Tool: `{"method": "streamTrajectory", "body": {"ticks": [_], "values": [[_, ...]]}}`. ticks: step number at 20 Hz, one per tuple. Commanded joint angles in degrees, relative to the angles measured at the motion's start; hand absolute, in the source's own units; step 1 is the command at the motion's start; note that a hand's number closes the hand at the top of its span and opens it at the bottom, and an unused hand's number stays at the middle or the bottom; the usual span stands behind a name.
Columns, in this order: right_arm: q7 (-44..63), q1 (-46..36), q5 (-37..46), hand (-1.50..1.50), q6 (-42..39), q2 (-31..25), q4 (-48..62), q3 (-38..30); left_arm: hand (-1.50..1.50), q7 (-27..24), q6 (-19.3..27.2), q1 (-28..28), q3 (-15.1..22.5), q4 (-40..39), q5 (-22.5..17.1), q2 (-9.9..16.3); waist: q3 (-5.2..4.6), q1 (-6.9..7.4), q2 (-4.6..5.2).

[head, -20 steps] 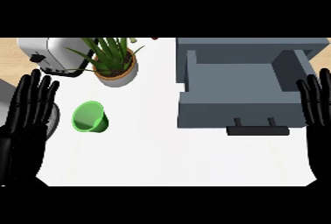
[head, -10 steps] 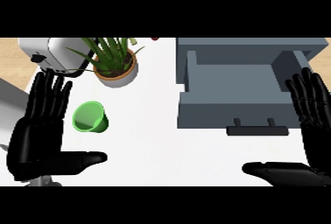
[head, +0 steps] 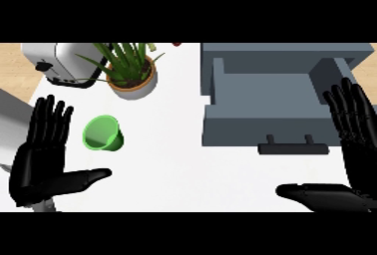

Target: Pick up the cup, place it into the drawer and close the drawer

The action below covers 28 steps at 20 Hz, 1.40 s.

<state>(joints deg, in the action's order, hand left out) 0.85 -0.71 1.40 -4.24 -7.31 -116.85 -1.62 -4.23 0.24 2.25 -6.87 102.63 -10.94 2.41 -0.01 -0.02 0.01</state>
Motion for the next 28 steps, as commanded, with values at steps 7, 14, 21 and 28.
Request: {"method": "streamTrajectory", "body": {"ticks": [7,14,21,28], "values": [[-3.51,-1.98,1.92,-1.50,-0.56,0.30,4.96,-0.49,-1.50,-10.71,1.96,-1.54,-5.18,-18.10,4.14,1.42,-0.01,0.00,0.05],[-2.00,-3.05,0.45,-1.50,-1.29,-0.06,3.67,-2.26,-1.50,-17.79,0.25,-3.41,-8.72,-31.96,4.26,4.44,-0.01,-0.01,0.03],[-3.68,-3.66,0.66,-1.50,-2.58,-0.24,6.84,-3.10,-1.50,-30.40,-0.95,-9.49,-10.35,-51.23,3.90,4.52,-0.01,-0.10,0.03],[0.54,-2.66,-2.68,-1.50,-4.41,-1.14,1.12,-4.32,-1.50,-41.54,-4.10,-21.47,-14.49,-73.41,2.43,8.53,-0.06,-0.59,0.11]]}}
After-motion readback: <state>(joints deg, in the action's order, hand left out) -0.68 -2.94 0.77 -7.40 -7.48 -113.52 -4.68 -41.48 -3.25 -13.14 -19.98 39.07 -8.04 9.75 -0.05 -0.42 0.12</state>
